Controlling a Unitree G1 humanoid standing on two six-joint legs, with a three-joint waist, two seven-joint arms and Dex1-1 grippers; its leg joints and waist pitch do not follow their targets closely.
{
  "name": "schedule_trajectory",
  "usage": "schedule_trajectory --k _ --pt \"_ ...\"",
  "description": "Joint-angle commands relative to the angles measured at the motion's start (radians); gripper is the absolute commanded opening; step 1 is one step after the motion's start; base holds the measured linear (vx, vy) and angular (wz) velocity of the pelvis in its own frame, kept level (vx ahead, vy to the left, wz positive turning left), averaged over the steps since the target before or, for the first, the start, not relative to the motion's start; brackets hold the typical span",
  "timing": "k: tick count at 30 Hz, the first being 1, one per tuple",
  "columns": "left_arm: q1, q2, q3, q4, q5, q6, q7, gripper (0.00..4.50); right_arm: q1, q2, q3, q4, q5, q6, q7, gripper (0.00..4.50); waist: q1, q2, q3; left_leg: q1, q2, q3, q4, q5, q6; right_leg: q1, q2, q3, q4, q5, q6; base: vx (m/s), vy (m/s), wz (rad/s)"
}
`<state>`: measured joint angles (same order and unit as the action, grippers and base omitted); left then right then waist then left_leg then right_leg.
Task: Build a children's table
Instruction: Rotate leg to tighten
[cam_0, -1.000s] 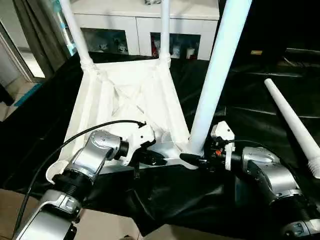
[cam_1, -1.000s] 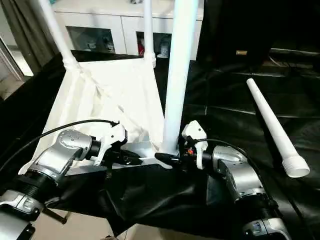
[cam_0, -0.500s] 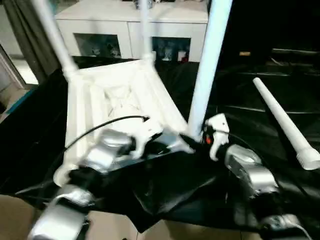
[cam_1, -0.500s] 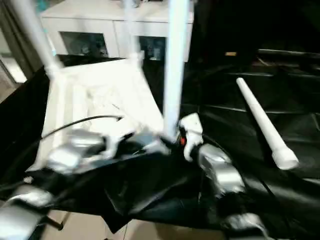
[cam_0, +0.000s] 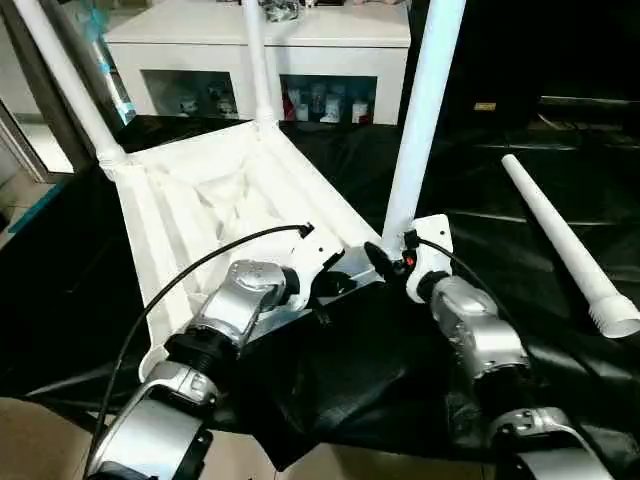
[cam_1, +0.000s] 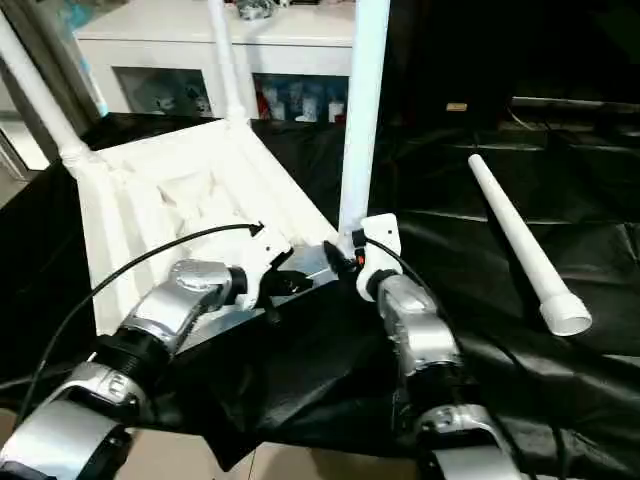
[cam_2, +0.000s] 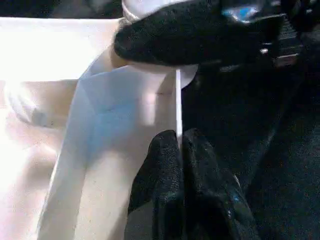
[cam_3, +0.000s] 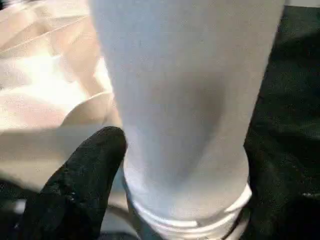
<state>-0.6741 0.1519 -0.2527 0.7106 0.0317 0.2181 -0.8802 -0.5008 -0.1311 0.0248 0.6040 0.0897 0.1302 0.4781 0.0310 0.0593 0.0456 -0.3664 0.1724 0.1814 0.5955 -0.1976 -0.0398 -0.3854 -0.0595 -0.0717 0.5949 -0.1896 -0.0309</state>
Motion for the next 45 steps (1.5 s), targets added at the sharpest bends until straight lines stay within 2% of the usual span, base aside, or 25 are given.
schedule_trajectory --k 1,4,7,8,9,12,15,16,18,21,22,27,30,32,33,35,37,38,39,40,41,42,43,44,45 --pt "0.011 -0.002 -0.022 -0.052 -0.035 -0.028 -0.078 0.00 0.022 0.006 0.088 -0.016 0.012 0.035 0.115 3.91 0.005 -0.011 -0.060 0.000 0.057 -0.028 -0.067 -0.133 0.093 0.050 -0.095 0.051 -0.074 -0.190 -0.202 0.000 0.000 0.00" --pt "0.032 0.038 -0.034 -0.088 -0.043 -0.027 -0.147 0.00 0.043 -0.053 0.105 -0.071 0.038 0.050 0.225 3.91 0.012 -0.011 -0.063 0.003 0.060 -0.024 -0.063 -0.114 0.111 0.052 -0.096 0.053 -0.066 -0.119 -0.231 0.000 0.000 0.00" --pt "0.053 0.092 -0.050 -0.118 -0.044 -0.036 -0.230 0.00 0.065 -0.136 0.110 -0.143 0.077 0.093 0.372 3.91 0.015 -0.010 -0.062 0.002 0.063 -0.023 -0.064 -0.113 0.118 0.051 -0.092 0.051 -0.063 -0.101 -0.239 0.000 0.000 0.00" --pt "0.053 0.092 -0.050 -0.118 -0.044 -0.036 -0.230 0.00 0.065 -0.136 0.110 -0.143 0.077 0.093 0.372 3.91 0.018 -0.011 -0.061 0.001 0.063 -0.023 -0.064 -0.114 0.118 0.053 -0.091 0.050 -0.063 -0.103 -0.237 0.000 0.000 0.00" --pt "0.059 0.109 -0.056 -0.125 -0.045 -0.041 -0.260 0.00 0.071 -0.159 0.109 -0.164 0.088 0.108 0.416 3.91 0.021 -0.009 -0.061 0.003 0.065 -0.022 -0.064 -0.120 0.118 0.048 -0.092 0.050 -0.064 -0.109 -0.238 0.000 0.000 0.00" --pt "0.078 0.147 -0.070 -0.152 -0.049 -0.037 -0.329 0.00 0.079 -0.209 0.114 -0.202 0.112 0.151 0.509 3.91 0.031 -0.005 -0.061 0.004 0.065 -0.022 -0.065 -0.133 0.108 0.048 -0.093 0.051 -0.065 -0.131 -0.236 0.000 0.000 0.00" --pt "0.092 0.165 -0.075 -0.179 -0.058 -0.023 -0.358 0.00 0.084 -0.240 0.124 -0.217 0.121 0.170 0.555 3.91 0.039 -0.006 -0.061 0.007 0.069 -0.022 -0.066 -0.137 0.093 0.045 -0.094 0.052 -0.064 -0.144 -0.233 0.000 0.000 0.00" --pt "0.094 0.167 -0.075 -0.188 -0.063 -0.017 -0.361 0.00 0.085 -0.250 0.126 -0.218 0.125 0.175 0.565 3.91 0.041 -0.011 -0.060 0.007 0.067 -0.021 -0.066 -0.135 0.089 0.045 -0.094 0.053 -0.065 -0.147 -0.231 0.000 0.000 0.00" --pt "0.097 0.171 -0.077 -0.196 -0.068 -0.013 -0.368 0.00 0.085 -0.260 0.126 -0.217 0.124 0.178 0.571 3.66 0.047 -0.012 -0.060 0.006 0.066 -0.021 -0.066 -0.129 0.085 0.046 -0.095 0.053 -0.064 -0.156 -0.228 0.000 0.000 0.00" --pt "0.099 0.173 -0.078 -0.197 -0.068 -0.015 -0.371 0.00 0.088 -0.267 0.122 -0.222 0.126 0.183 0.581 3.59 0.051 -0.014 -0.062 0.008 0.066 -0.021 -0.064 -0.115 0.084 0.044 -0.094 0.054 -0.064 -0.148 -0.223 0.000 0.000 0.00" --pt "0.101 0.170 -0.075 -0.198 -0.067 -0.015 -0.371 0.00 0.090 -0.269 0.123 -0.231 0.131 0.193 0.591 3.28 0.053 -0.015 -0.062 0.006 0.065 -0.021 -0.063 -0.106 0.088 0.046 -0.094 0.053 -0.062 -0.134 -0.224 0.000 0.000 0.00" --pt "0.105 0.159 -0.072 -0.203 -0.065 -0.011 -0.362 0.00 0.100 -0.270 0.125 -0.242 0.135 0.201 0.602 2.98 0.055 -0.017 -0.063 0.005 0.065 -0.021 -0.061 -0.091 0.096 0.045 -0.094 0.052 -0.061 -0.127 -0.220 0.000 0.000 0.00" --pt "0.075 0.111 -0.050 -0.139 -0.030 -0.010 -0.214 0.00 0.104 -0.208 0.091 -0.208 0.124 0.195 0.477 2.85 0.053 -0.017 -0.060 0.006 0.064 -0.019 -0.062 -0.100 0.090 0.042 -0.094 0.053 -0.066 -0.148 -0.216 0.000 0.000 0.00" --pt "0.047 0.077 -0.037 -0.094 -0.021 -0.018 -0.140 0.00 0.094 -0.163 0.068 -0.161 0.100 0.165 0.362 2.81 0.047 -0.020 -0.054 0.010 0.061 -0.022 -0.068 -0.157 0.057 0.041 -0.097 0.052 -0.081 -0.275 -0.189 0.000 0.000 0.00" --pt "0.045 0.074 -0.035 -0.090 -0.020 -0.018 -0.134 0.00 0.093 -0.159 0.066 -0.157 0.098 0.163 0.352 2.80 0.045 -0.021 -0.053 0.012 0.058 -0.021 -0.068 -0.166 0.052 0.039 -0.096 0.052 -0.085 -0.301 -0.179 0.000 0.000 0.00" --pt "0.003 0.019 -0.020 -0.035 -0.007 -0.013 -0.033 0.00 0.075 -0.095 0.045 -0.085 0.063 0.125 0.190 2.80 0.038 -0.021 -0.052 0.013 0.055 -0.023 -0.070 -0.174 0.035 0.038 -0.095 0.051 -0.090 -0.349 -0.161 0.000 0.000 0.00" --pt "-0.012 -0.003 -0.016 -0.019 -0.002 -0.005 0.006 0.00 0.068 -0.071 0.035 -0.063 0.058 0.120 0.135 2.78 0.029 -0.023 -0.052 0.015 0.055 -0.025 -0.071 -0.180 0.030 0.038 -0.095 0.052 -0.091 -0.348 -0.159 0.000 0.000 0.00" --pt "-0.038 -0.041 -0.007 0.010 0.007 0.006 0.076 0.00 0.052 -0.026 0.017 -0.029 0.056 0.116 0.049 2.78 0.028 -0.022 -0.053 0.013 0.055 -0.025 -0.071 -0.178 0.033 0.040 -0.096 0.052 -0.091 -0.347 -0.160 0.000 0.000 0.00" --pt "-0.048 -0.060 -0.003 0.023 0.007 0.010 0.103 0.00 0.044 -0.005 0.010 -0.014 0.051 0.113 0.010 2.78 0.025 -0.016 -0.052 0.013 0.054 -0.025 -0.071 -0.180 0.035 0.037 -0.095 0.052 -0.093 -0.350 -0.160 0.000 0.000 0.00" --pt "-0.061 -0.081 0.003 0.040 0.007 0.014 0.134 0.00 0.034 0.018 0.002 0.004 0.044 0.107 -0.036 2.78 0.022 -0.017 -0.052 0.011 0.053 -0.025 -0.071 -0.182 0.033 0.039 -0.095 0.050 -0.093 -0.352 -0.160 0.000 0.000 0.00" --pt "-0.068 -0.098 0.003 0.051 0.007 0.010 0.151 0.00 0.023 0.037 0.000 0.020 0.037 0.102 -0.065 2.78 0.022 -0.014 -0.053 0.013 0.052 -0.025 -0.070 -0.183 0.034 0.037 -0.095 0.051 -0.095 -0.351 -0.160 0.000 0.000 0.00" --pt "-0.069 -0.099 0.003 0.052 0.007 0.009 0.151 0.00 0.022 0.038 0.000 0.021 0.036 0.101 -0.066 2.77 0.021 -0.017 -0.053 0.013 0.053 -0.025 -0.071 -0.183 0.036 0.038 -0.094 0.051 -0.094 -0.342 -0.162 0.000 0.000 0.00" --pt "-0.072 -0.110 0.001 0.057 0.005 0.004 0.153 0.00 0.016 0.049 0.005 0.028 0.029 0.092 -0.077 2.77 0.023 -0.018 -0.055 0.007 0.053 -0.026 -0.070 -0.167 0.045 0.044 -0.096 0.051 -0.090 -0.312 -0.166 0.000 0.000 0.00" --pt "-0.073 -0.122 -0.010 0.060 0.008 -0.014 0.136 0.00 0.003 0.065 0.008 0.040 0.017 0.060 -0.088 2.77 0.024 -0.014 -0.056 0.007 0.053 -0.026 -0.069 -0.163 0.049 0.042 -0.097 0.052 -0.090 -0.301 -0.168 0.000 0.000 0.00" --pt "-0.069 -0.122 -0.019 0.051 0.010 -0.021 0.119 0.00 0.001 0.069 0.003 0.035 0.024 0.047 -0.078 3.12 0.023 -0.016 -0.056 0.005 0.054 -0.025 -0.069 -0.157 0.054 0.044 -0.097 0.052 -0.088 -0.280 -0.172 0.000 0.000 0.00"
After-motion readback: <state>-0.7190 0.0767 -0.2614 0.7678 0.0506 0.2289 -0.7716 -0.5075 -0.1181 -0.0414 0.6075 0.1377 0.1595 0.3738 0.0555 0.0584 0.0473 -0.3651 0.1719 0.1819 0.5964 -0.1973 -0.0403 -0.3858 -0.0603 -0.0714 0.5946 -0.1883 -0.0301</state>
